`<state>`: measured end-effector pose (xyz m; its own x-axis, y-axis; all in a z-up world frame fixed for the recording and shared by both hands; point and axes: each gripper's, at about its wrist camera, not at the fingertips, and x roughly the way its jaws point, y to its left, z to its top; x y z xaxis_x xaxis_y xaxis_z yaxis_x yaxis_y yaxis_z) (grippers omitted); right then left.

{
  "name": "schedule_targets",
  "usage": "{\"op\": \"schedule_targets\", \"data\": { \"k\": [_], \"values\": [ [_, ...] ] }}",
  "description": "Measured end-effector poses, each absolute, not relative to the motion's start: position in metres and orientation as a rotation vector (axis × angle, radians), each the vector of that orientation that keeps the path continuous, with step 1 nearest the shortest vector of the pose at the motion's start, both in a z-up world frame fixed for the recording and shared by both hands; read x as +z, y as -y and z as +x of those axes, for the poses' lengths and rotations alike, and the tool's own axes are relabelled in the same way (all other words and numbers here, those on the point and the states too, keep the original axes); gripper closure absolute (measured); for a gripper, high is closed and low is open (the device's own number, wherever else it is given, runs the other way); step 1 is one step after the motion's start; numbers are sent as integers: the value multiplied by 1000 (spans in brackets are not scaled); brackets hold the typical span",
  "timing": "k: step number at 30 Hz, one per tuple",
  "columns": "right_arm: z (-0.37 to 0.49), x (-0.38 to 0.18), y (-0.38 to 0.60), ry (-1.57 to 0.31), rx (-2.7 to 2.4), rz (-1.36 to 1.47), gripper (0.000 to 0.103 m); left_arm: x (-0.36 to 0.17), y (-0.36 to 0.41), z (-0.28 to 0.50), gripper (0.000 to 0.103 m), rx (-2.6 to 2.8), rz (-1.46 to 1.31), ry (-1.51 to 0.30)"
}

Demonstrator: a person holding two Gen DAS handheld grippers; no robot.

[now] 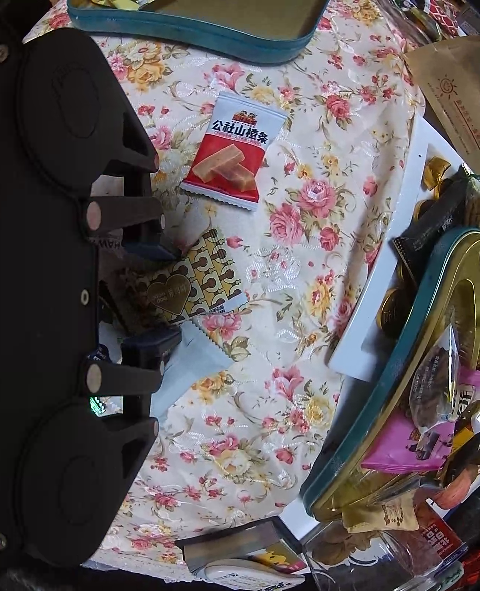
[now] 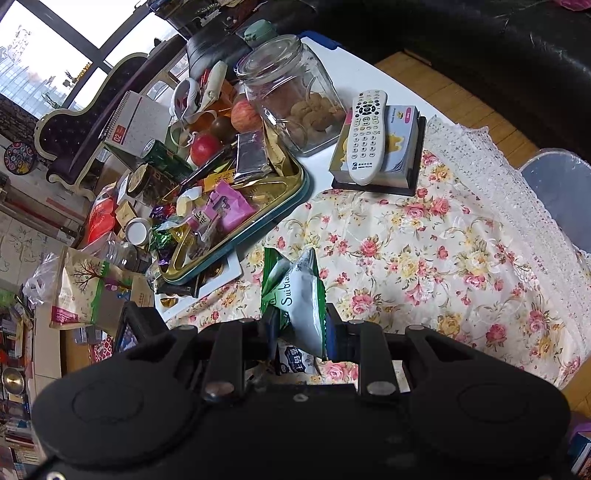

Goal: Organize snacks
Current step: 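Lower the left tool onto the gold-and-black patterned wrapper and close on it, then carry the wrapper onto the gold tray and release it while the right tool brings the green packet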

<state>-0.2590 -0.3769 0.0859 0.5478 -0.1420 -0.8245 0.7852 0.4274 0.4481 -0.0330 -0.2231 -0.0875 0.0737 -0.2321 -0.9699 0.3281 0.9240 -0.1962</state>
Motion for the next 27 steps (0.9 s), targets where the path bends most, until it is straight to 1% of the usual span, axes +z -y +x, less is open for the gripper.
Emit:
{"op": "schedule_targets", "data": {
  "k": [4, 12, 14, 15, 17, 20, 27],
  "values": [
    [-254, 82, 373, -814, -663, 944, 77, -91, 227, -29, 53, -418, 96, -1441],
    [-239, 71, 363, -870, -660, 906, 77, -91, 256, -28, 51, -460, 239, -1415],
    [-235, 71, 360, -876, -658, 898, 77, -90, 259, -28, 53, -467, 246, -1410],
    [-233, 70, 359, -879, -658, 896, 77, -91, 260, -27, 57, -471, 244, -1414],
    [-230, 69, 358, -884, -657, 894, 77, -90, 260, -26, 61, -473, 236, -1435],
    [-226, 69, 357, -888, -653, 887, 77, -86, 259, -30, 61, -481, 244, -1432],
    [-224, 70, 358, -881, -658, 886, 78, -53, 252, -43, 61, -535, 268, -1375]
  ]
}}
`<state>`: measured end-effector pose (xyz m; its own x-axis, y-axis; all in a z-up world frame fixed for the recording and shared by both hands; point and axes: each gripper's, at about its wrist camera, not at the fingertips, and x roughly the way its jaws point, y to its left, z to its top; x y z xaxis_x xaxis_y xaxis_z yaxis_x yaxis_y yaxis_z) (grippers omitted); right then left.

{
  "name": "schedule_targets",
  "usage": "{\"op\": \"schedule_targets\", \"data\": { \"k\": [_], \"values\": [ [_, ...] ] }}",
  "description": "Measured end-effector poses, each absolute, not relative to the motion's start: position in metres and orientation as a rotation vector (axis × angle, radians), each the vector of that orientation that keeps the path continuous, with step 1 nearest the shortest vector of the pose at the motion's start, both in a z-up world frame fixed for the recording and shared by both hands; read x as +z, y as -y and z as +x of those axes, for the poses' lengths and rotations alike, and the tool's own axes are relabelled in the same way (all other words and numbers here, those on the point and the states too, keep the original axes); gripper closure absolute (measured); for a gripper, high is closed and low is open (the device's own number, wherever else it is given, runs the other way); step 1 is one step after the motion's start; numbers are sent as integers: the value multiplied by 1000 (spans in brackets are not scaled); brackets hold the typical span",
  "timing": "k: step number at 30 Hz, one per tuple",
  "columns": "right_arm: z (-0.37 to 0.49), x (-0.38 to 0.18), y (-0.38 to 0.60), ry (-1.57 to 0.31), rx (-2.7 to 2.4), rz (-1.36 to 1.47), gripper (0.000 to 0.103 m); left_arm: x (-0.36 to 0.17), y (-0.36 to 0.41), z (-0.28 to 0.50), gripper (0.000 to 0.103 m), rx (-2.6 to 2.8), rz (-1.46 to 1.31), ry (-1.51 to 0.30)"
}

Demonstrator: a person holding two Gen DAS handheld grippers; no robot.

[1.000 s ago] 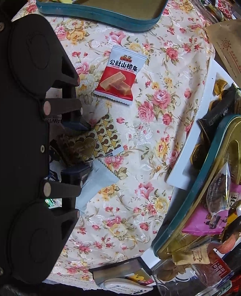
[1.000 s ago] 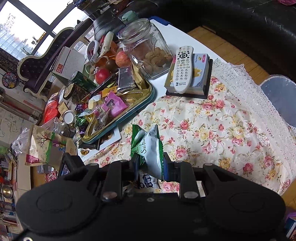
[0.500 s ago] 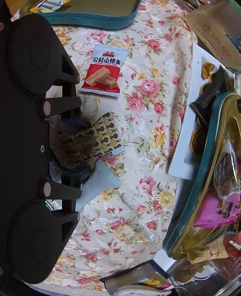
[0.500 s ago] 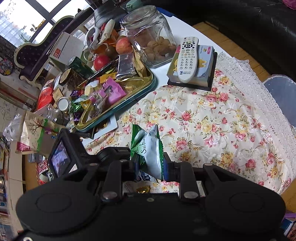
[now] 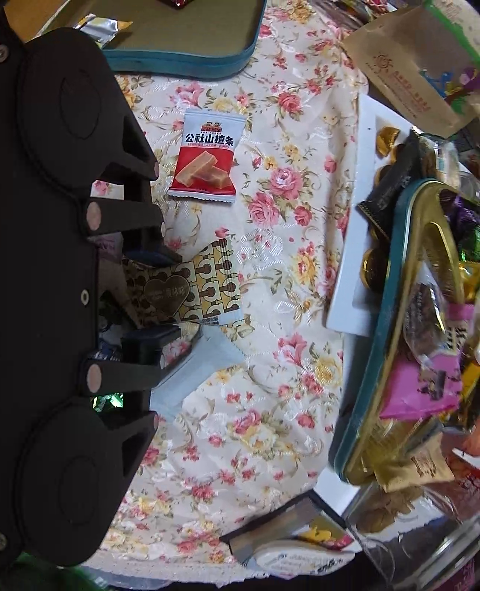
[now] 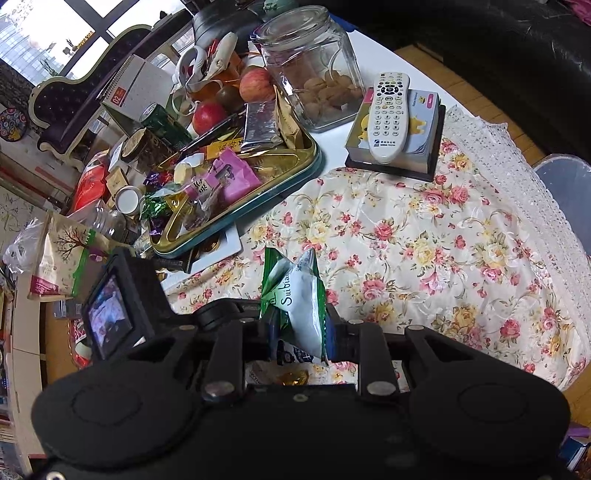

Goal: Organize snacks
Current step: 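Carry the wrapper onto the gold tray and release it while the right tool brings the green packet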

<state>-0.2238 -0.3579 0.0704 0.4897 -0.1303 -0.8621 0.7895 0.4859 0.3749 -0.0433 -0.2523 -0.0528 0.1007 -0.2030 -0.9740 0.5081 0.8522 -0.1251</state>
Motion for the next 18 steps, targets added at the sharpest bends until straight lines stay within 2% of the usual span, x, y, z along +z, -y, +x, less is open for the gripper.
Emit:
{"op": "schedule_targets", "data": {
  "k": [9, 18],
  "values": [
    [-223, 70, 360, -875, -684, 876, 78, 2, 228, -56, 61, -610, 298, -1314],
    [-215, 64, 354, -905, -692, 853, 78, 26, 196, -49, 61, -600, 387, -1278]
  ]
}}
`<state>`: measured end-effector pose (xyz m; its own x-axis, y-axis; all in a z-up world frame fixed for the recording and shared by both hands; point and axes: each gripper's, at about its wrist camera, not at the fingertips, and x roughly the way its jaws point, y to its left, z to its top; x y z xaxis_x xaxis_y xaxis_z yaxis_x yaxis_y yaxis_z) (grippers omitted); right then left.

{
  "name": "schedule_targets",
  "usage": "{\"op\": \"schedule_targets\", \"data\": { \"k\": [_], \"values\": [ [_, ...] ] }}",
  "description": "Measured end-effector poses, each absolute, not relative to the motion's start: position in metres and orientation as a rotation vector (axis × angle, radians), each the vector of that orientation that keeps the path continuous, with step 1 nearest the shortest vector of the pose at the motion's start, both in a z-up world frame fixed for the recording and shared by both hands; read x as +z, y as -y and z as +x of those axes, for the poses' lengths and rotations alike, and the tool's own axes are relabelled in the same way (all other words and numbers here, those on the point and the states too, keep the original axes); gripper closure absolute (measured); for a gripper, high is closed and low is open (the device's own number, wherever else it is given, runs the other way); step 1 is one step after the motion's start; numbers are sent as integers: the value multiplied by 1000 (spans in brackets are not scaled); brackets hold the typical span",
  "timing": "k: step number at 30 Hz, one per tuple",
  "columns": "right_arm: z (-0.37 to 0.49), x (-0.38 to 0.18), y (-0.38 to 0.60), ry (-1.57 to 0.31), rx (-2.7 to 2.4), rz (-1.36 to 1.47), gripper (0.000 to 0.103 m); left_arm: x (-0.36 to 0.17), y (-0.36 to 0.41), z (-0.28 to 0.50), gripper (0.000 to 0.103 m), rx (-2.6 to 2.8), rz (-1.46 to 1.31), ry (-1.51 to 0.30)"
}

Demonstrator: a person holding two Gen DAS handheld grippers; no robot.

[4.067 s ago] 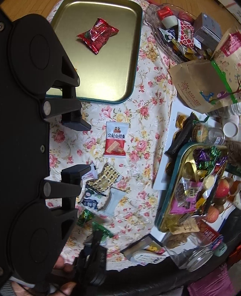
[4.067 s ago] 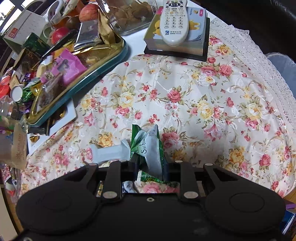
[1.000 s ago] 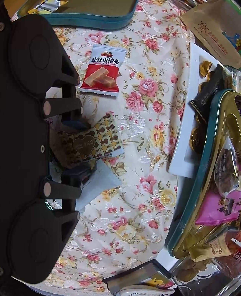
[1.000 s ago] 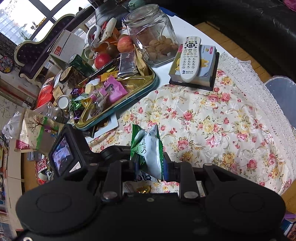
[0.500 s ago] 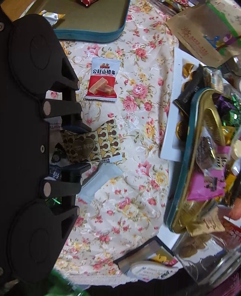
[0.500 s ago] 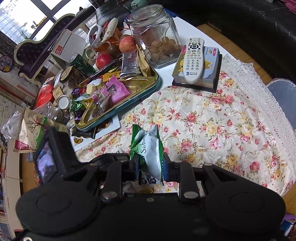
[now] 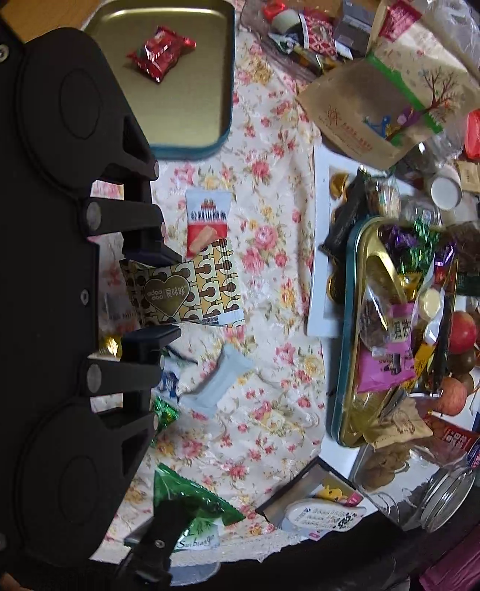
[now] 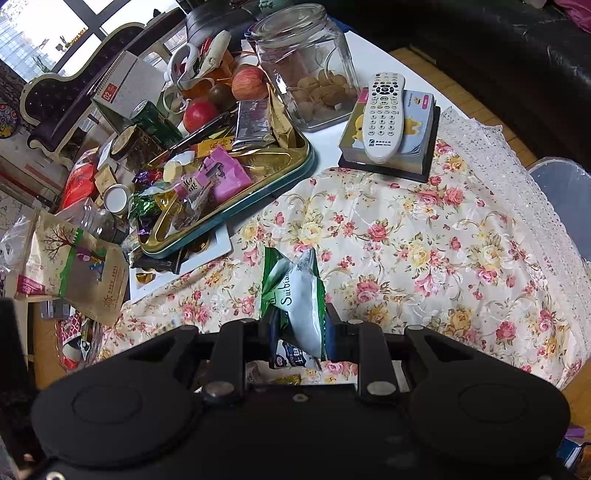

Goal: Organize snacks
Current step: 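Carry the wrapper onto the gold tray and release it while the right tool brings the green packet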

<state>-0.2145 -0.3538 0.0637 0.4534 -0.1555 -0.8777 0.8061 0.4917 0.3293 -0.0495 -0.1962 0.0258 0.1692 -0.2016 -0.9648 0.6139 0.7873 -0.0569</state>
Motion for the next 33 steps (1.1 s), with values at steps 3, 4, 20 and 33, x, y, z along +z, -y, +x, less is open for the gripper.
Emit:
{"op": "schedule_targets", "data": {
  "k": [3, 4, 20, 33],
  "values": [
    [-210, 60, 349, -924, -690, 837, 78, 28, 182, -41, 61, -588, 397, -1282],
    [-208, 59, 348, -930, -688, 833, 78, 28, 178, -38, 61, -586, 408, -1282],
    [-152, 34, 305, -1060, -616, 754, 78, 22, 92, 6, 61, -578, 463, -1256],
    [-102, 25, 252, -1118, -506, 689, 78, 15, 3, 66, 61, -445, 321, -1296]
  ]
}}
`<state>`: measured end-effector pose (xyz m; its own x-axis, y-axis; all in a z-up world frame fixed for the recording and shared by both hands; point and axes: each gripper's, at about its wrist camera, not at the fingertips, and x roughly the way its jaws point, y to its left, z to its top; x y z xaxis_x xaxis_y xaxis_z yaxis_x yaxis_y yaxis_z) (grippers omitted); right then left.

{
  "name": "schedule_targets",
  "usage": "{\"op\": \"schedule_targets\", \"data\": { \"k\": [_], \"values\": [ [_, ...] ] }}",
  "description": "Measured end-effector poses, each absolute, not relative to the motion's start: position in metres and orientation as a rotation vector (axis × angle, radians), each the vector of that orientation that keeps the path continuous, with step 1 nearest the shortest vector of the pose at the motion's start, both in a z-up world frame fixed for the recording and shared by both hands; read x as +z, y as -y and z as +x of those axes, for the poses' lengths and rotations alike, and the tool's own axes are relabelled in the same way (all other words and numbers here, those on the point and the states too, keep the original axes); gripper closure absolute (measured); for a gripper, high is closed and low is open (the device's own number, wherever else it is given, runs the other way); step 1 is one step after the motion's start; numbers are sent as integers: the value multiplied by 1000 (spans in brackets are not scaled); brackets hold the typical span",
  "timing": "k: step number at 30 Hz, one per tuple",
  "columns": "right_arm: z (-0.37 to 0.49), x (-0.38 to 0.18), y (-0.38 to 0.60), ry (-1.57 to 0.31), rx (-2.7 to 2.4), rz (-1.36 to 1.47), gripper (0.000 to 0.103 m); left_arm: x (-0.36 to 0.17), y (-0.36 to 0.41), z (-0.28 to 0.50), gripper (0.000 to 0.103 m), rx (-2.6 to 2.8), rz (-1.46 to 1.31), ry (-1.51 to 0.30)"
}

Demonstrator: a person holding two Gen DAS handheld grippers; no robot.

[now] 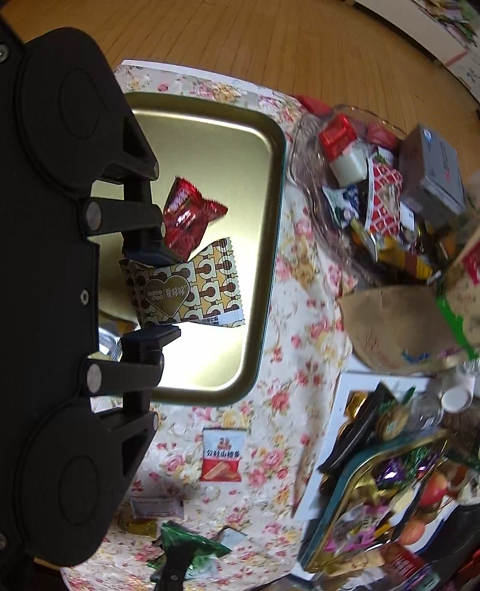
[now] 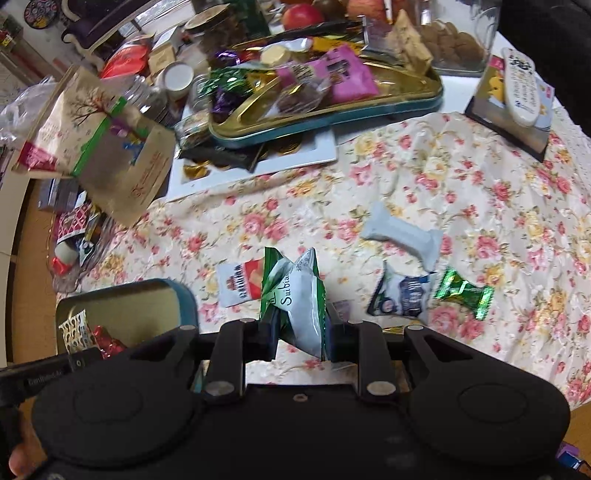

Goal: Organize snacks
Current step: 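Carry the wrapper onto the gold tray and release it while the right tool brings the green packet, then open the right tool over the gold tray to drop the green packet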

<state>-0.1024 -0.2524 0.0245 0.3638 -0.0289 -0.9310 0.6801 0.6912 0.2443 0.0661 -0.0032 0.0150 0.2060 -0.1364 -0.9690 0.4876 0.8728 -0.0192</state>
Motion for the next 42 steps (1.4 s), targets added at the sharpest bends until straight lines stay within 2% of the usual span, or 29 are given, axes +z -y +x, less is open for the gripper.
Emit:
{"op": "schedule_targets", "data": {
  "k": [12, 21, 30, 37, 42],
  "values": [
    [-68, 18, 197, -1162, -365, 658, 78, 11, -25, 78, 60, -410, 335, -1278],
    [-53, 12, 166, -1177, -267, 638, 78, 19, -47, 93, 60, -363, 215, -1275],
    [-38, 8, 137, -1188, -195, 604, 78, 3, -46, 92, 60, -375, 189, -1378],
    [-30, 4, 108, -1208, -101, 589, 77, 1, -46, 91, 60, -367, 198, -1379],
    [-27, 10, 90, -1197, -7, 624, 72, 1, -47, 92, 60, -374, 194, -1382]
  ]
}}
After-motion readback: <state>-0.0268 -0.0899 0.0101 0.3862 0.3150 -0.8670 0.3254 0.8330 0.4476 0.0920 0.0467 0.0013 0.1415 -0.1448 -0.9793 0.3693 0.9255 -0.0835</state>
